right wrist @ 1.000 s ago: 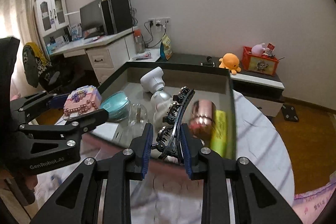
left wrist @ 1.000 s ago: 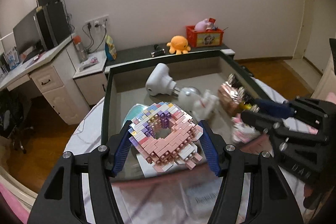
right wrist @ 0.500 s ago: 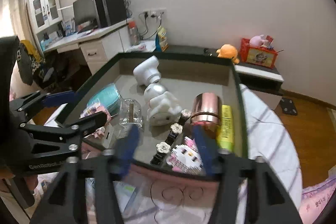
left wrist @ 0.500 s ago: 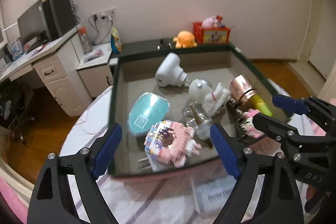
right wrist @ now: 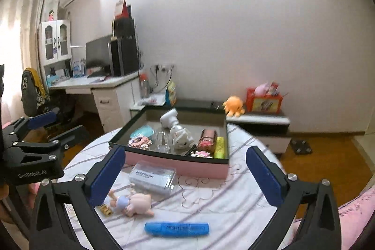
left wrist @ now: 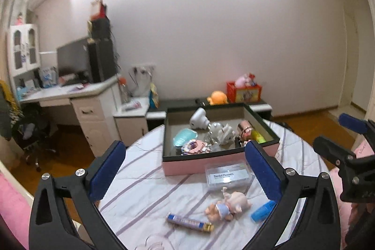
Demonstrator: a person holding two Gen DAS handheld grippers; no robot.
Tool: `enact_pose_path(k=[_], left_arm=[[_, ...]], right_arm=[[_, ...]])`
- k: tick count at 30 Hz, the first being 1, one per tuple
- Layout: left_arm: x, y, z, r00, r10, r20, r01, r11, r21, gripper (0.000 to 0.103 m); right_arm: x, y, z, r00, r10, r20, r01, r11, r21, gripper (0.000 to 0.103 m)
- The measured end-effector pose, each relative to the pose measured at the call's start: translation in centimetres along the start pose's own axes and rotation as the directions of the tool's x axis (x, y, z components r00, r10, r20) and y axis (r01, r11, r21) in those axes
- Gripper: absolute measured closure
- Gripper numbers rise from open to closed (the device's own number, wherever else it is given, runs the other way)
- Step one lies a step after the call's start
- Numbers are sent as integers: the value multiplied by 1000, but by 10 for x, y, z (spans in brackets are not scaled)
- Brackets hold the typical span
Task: Organize rigid objects
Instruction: 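Withdraw both tools back toward the remaining items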
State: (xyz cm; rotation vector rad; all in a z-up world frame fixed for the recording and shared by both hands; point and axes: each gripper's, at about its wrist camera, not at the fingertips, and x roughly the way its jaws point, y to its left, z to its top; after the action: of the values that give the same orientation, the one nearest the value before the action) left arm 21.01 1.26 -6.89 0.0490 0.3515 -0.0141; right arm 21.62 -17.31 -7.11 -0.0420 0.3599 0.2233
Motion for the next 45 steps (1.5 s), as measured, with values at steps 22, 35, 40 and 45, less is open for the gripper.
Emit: enact_pose_path(k=[22, 35, 40, 45], left_arm=[[-80, -6, -28, 997, 29, 66, -30, 999, 15, 0], [-31, 13, -57, 995, 47, -91, -46, 999, 12, 0], [-4, 32, -82, 980, 24, -198, -30, 999, -31, 0], [12, 50, -97, 965, 43, -259, -62, 996, -64, 0]], right_arm=[[-82, 9, -28, 991, -129, 45, 128, 992, 13, 0], [-31, -4, -59, 983, -140, -123, 144, 989, 27, 0], [12, -3, -89, 957, -52, -286, 82, 992, 97, 0], [57, 14, -109, 918, 16, -396, 45, 988, 145, 0]])
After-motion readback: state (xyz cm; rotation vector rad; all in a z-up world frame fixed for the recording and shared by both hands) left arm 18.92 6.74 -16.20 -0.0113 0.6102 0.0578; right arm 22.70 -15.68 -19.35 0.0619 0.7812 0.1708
